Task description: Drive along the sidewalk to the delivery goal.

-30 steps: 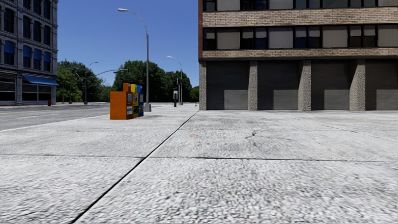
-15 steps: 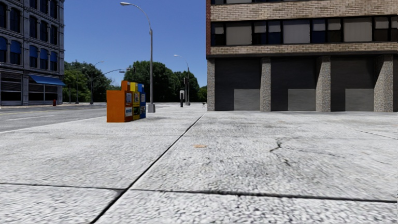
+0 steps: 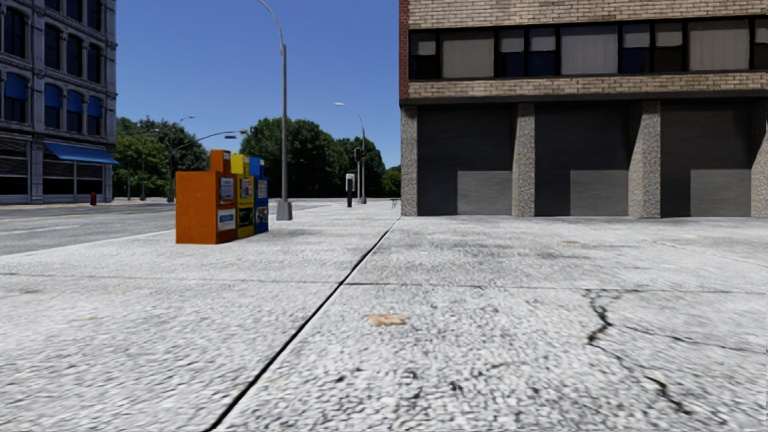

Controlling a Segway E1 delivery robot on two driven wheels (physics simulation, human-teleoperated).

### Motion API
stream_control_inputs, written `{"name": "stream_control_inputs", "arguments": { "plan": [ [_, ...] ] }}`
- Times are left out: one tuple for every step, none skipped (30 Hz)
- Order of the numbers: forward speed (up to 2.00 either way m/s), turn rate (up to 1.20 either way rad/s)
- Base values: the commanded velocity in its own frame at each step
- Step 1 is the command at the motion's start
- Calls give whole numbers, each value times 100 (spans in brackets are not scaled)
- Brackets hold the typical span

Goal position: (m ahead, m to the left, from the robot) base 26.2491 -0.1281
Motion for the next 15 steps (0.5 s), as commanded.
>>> {"name": "stream_control_inputs", "arguments": {
  "plan": [
    [200, 0],
    [200, 0],
    [200, 0],
    [200, 0],
    [200, 0],
    [200, 0],
    [200, 0],
    [200, 0],
    [200, 0],
    [200, 0],
    [200, 0],
    [200, 0],
    [200, 0],
    [200, 0],
    [200, 0]
  ]
}}
